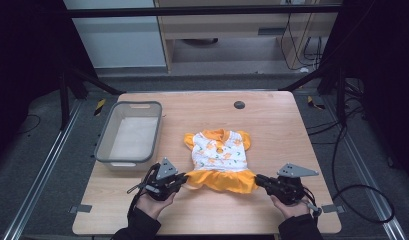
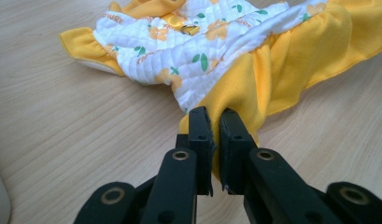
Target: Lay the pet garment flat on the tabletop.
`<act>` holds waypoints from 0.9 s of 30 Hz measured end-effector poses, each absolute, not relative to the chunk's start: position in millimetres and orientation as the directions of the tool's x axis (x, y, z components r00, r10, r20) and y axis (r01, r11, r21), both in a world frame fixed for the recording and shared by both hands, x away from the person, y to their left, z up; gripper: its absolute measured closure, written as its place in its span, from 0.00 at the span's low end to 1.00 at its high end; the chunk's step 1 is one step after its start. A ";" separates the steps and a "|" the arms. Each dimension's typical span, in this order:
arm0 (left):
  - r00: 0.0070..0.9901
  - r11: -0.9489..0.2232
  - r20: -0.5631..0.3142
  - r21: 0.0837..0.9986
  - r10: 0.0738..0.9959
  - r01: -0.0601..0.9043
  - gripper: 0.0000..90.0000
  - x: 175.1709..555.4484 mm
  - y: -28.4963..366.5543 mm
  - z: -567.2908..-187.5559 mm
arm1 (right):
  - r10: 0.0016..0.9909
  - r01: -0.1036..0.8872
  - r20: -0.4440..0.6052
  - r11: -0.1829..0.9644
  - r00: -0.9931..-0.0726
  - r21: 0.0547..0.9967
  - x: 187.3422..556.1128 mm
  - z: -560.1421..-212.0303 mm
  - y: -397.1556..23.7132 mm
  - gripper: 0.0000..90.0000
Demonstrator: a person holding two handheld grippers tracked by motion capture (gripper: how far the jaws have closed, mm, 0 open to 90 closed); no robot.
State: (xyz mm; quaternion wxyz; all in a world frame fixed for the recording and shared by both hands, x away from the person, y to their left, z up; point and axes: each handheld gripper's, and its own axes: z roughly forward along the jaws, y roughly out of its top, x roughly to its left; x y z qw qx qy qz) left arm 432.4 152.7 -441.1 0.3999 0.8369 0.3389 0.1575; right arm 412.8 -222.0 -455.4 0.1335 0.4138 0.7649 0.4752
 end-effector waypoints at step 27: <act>0.741 -0.532 0.014 0.705 0.672 0.469 0.83 458.3 110.3 -463.0 | 0.762 0.501 0.116 0.295 -0.637 0.813 435.5 -473.3 -185.6 1.00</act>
